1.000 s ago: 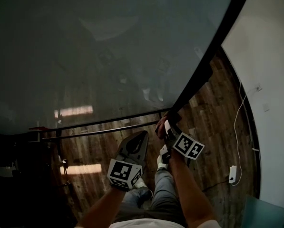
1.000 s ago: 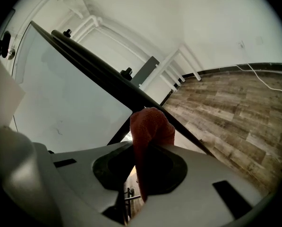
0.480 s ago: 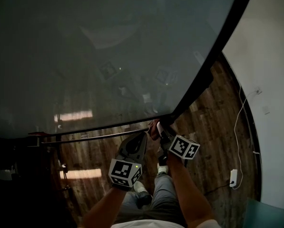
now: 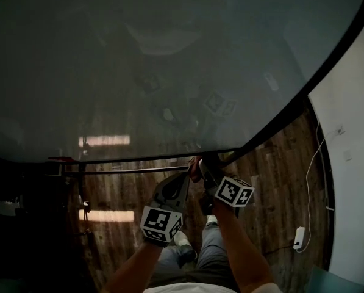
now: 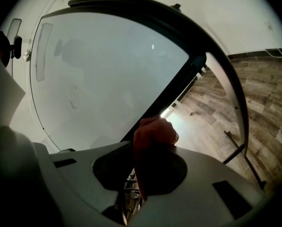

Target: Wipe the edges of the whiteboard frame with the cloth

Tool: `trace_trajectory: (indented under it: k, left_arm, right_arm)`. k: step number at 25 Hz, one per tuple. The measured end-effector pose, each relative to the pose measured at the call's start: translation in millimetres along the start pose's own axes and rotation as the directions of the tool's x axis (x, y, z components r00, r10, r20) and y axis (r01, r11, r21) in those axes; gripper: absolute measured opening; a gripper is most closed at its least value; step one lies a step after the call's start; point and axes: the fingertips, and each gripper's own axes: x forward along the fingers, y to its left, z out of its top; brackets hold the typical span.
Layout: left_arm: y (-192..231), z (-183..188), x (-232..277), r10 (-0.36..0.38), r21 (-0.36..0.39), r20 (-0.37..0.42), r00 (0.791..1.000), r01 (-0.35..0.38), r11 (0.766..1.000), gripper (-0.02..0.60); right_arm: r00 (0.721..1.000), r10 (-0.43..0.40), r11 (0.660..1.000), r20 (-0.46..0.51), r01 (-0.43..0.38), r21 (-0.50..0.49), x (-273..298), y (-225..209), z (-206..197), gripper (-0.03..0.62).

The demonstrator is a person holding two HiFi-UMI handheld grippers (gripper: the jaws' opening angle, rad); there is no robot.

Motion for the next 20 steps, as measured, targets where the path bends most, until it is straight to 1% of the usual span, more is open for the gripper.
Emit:
trace_trajectory:
  k: [7,10,13,16,18,20]
  left_arm:
    - [26.4,3.9,-28.1,0.063,-0.008,0.013,0.998,-0.063,0.998,0.008]
    - [32.1,5.6,-38.4,0.082,-0.01,0.015,0.997,-0.082,0.997,0.008]
    - [33.2,6.6,-43.6,0.096,-0.013,0.018,0.995,-0.096,0.995,0.008]
    - [30.2,10.7,-46.2,0.101,-0.023,0.023,0.995,-0.101,0.995,0.008]
    - [30.6,12.3,-47.3,0.106,-0.031,0.025,0.994,-0.105,0.994,0.008]
    - [34.7,12.3,-48.8,0.117,-0.038,0.027,0.993,-0.116,0.993,0.008]
  right_arm:
    - [0.996,0.052,0.999,-0.069,-0.053,-0.009,25.7,30.5,-32.1,0.048]
    - [0.993,0.067,0.998,-0.101,-0.065,0.02,32.8,35.9,-46.5,0.048]
    - [0.997,0.019,0.995,-0.072,-0.012,0.097,23.3,24.9,-41.7,0.048]
    - [0.999,-0.039,0.992,-0.016,0.041,0.119,1.5,10.2,-25.2,0.048]
    - [0.999,-0.047,0.992,0.003,0.047,0.119,-5.5,7.2,-18.3,0.048]
    - [0.999,-0.036,0.993,0.003,0.036,0.113,-3.6,9.3,-17.4,0.048]
